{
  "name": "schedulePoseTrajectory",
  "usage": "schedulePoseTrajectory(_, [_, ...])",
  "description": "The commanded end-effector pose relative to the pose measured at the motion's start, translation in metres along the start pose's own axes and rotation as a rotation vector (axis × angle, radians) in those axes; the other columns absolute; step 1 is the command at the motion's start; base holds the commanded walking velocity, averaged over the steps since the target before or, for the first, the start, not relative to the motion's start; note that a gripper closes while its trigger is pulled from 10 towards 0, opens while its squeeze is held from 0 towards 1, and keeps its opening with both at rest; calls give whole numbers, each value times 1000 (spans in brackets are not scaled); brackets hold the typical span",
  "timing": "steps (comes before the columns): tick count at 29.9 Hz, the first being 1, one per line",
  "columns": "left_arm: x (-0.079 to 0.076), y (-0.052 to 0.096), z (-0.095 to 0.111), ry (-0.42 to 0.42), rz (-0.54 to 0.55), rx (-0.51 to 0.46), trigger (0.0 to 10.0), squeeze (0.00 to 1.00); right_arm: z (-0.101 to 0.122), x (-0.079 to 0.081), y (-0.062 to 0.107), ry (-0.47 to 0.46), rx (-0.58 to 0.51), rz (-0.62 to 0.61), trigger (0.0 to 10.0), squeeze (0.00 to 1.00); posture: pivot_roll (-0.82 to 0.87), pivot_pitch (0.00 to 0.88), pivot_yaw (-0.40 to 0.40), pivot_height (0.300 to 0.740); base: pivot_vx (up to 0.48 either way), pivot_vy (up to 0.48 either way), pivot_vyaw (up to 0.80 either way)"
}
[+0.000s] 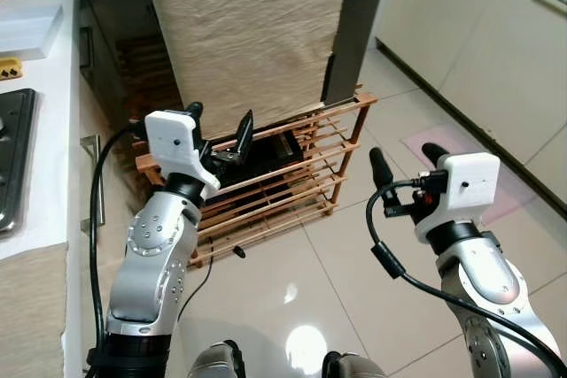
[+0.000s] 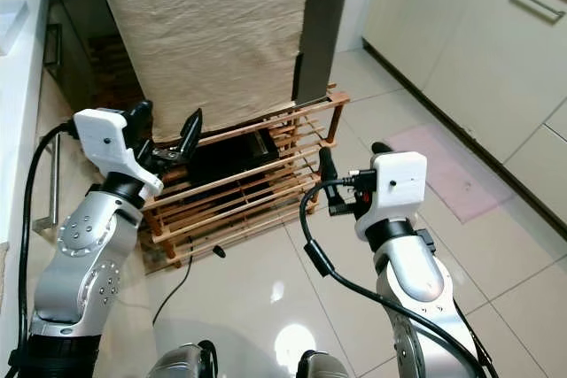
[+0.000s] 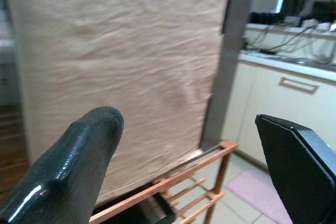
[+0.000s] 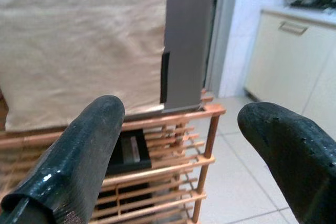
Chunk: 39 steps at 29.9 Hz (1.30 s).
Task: Restocking fridge
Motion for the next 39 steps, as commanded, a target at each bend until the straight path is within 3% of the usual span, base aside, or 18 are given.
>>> schedulePoseTrajectory(1, [-3,-4,8,-21,-14,-15,10000,0,3,-1,-3,-2,-21,-12,10000,0,-8,8,12,740,0,0,0])
schedulePoseTrajectory(10, [-9,-18,22,-13,-40,-42,10000,0,3,-3,-6,-44,-44,-13,10000,0,7,0,27,740,344,0,-223])
schedulePoseTrajectory(13, [-9,-20,23,-17,-47,-35,10000,0,2,-3,-7,-41,-41,-22,10000,0,10,0,41,740,395,0,-800])
schedulePoseTrajectory(26, [-6,-23,21,-33,-51,-9,10000,0,-4,-3,-6,-58,-35,-41,10000,0,9,0,66,740,395,0,0])
schedulePoseTrajectory(28, [4,-17,16,-54,2,18,10000,0,-8,8,-5,2,4,84,10000,0,8,0,64,740,398,0,400])
schedulePoseTrajectory(30, [9,-12,12,-61,22,34,10000,0,-12,13,-2,20,27,131,10000,0,11,0,64,740,398,0,800])
schedulePoseTrajectory(35, [23,1,6,-94,67,77,10000,0,-19,14,1,26,47,141,10000,0,17,0,61,740,397,0,800])
schedulePoseTrajectory(39, [27,5,5,-106,72,84,10000,0,-23,12,4,-24,55,118,10000,0,17,0,61,740,395,0,200])
Point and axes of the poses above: a point about 5 cm out from each wrist's last joint towards the gripper, its own y axis pointing back from the gripper into the wrist, its own z axis along the axis of the wrist's last joint, x = y × z, the point moved 1 cm from there along -y, pointing out of the wrist towards the gripper, and after that the axes turned 6 degrees about -y, right-handed, at the moved point
